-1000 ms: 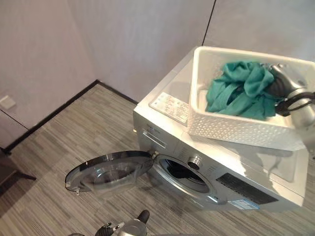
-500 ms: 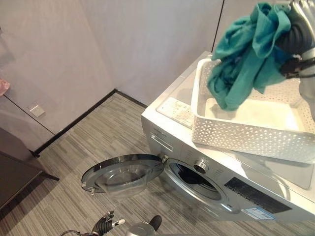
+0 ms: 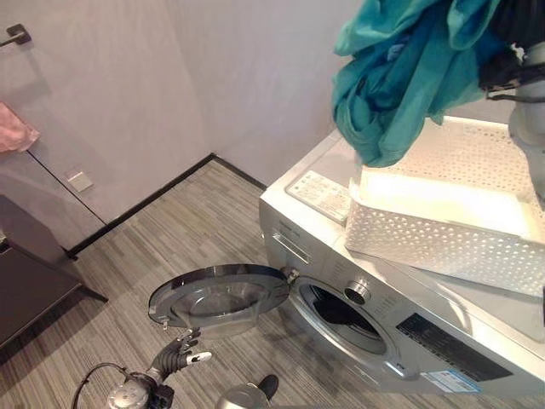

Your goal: Grab the laundry basket,head to the washer,open it,put in the laundry and shut it.

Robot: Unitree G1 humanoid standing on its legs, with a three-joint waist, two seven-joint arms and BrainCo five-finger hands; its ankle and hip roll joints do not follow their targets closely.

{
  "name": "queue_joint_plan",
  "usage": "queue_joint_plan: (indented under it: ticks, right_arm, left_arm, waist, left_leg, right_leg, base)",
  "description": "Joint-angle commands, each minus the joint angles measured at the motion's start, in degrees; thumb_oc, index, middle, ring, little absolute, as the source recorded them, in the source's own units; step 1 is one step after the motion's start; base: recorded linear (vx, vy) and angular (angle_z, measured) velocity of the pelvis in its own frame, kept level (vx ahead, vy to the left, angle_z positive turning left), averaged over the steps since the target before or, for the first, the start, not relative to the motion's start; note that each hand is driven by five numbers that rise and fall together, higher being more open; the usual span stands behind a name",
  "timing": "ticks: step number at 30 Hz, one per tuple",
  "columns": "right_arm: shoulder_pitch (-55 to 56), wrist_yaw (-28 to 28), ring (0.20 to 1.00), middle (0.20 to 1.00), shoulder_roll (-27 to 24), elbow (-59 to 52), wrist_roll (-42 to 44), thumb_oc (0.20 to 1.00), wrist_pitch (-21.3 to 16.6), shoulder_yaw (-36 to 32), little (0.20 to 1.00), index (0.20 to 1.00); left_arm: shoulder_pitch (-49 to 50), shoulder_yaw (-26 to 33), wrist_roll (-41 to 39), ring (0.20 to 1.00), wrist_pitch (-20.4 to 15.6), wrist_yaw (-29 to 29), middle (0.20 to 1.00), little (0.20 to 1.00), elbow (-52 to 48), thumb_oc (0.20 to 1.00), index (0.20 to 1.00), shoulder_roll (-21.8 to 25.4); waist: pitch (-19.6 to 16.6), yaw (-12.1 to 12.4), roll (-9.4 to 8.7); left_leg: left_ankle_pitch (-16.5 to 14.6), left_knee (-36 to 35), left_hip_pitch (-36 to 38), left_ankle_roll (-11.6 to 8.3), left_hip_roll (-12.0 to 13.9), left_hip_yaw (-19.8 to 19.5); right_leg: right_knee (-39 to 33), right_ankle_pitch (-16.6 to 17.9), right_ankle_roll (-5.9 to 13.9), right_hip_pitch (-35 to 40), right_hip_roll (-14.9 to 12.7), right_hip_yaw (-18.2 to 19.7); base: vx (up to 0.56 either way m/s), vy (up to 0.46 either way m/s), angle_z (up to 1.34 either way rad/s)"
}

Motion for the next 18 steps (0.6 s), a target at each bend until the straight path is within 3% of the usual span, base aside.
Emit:
queue_joint_plan:
  ticks: [1, 6, 11, 14, 18]
  right_arm:
    - [-5.5, -2.9, 0.2, 0.2, -0.4, -2.9, 6.0, 0.2, -2.0, 1.4, 0.2, 0.2]
    - [-6.1, -2.6, 0.2, 0.2, 6.1, -4.7, 14.5, 0.2, -4.4, 0.5, 0.2, 0.2]
    - [-6.4, -1.5, 0.2, 0.2, 11.2, -4.8, 20.6, 0.2, -6.0, 0.7, 0.2, 0.2]
    - [-3.9, 1.1, 0.2, 0.2, 20.7, -4.3, 30.2, 0.2, -7.4, 1.4, 0.2, 0.2]
    - [-1.0, 4.5, 0.2, 0.2, 25.5, -5.6, 32.8, 0.2, -6.4, 3.7, 0.2, 0.2]
  left_arm:
    - [2.3, 0.6, -6.3, 1.0, -0.7, -1.7, 1.0, 1.0, -5.1, 1.0, 1.0, 5.0]
    - [4.9, 3.7, -15.4, 1.0, -0.5, -2.3, 1.0, 1.0, -13.3, 1.0, 1.0, 7.4]
    - [6.5, 5.4, -19.5, 1.0, -0.6, -2.7, 1.0, 1.0, -17.6, 1.0, 1.0, 8.7]
    - [7.2, 6.7, -22.4, 1.0, -1.4, -2.3, 1.0, 1.0, -20.3, 1.0, 1.0, 8.5]
    - [8.9, 10.3, -24.4, 1.0, -2.4, -2.2, 1.0, 1.0, -23.1, 1.0, 1.0, 7.8]
  waist:
    - [-6.2, 2.4, -2.23]
    - [-5.7, 3.7, -2.81]
    - [-5.2, 4.6, -2.75]
    - [-4.9, 5.8, -2.36]
    - [-4.5, 6.4, -2.31]
  left_leg:
    - [3.0, -2.5, -3.0, 1.56, 1.5, -2.8]
    - [3.1, -2.5, -2.9, 1.54, 1.3, -4.1]
    - [3.2, -2.5, -2.7, 1.65, 0.8, -5.0]
    - [3.0, -2.5, -2.5, 1.83, 0.7, -5.2]
    - [3.7, -2.5, -3.0, 2.04, 0.3, -5.1]
  right_leg:
    - [0.2, 6.4, 0.54, -3.5, -2.0, -1.2]
    - [0.2, 6.3, 0.35, -2.6, -2.1, -2.2]
    - [0.2, 6.4, 0.36, -1.9, -2.3, -2.9]
    - [0.2, 6.1, 0.18, -1.6, -2.5, -3.2]
    - [0.2, 6.6, 0.24, -2.1, -2.8, -2.9]
  base:
    - [-0.01, 0.01, 0.14]
    - [-0.01, -0.001, 0.04]
    - [-0.01, 0.008, 0.17]
    - [-0.02, 0.019, 0.09]
    - [-0.03, 0.018, 0.06]
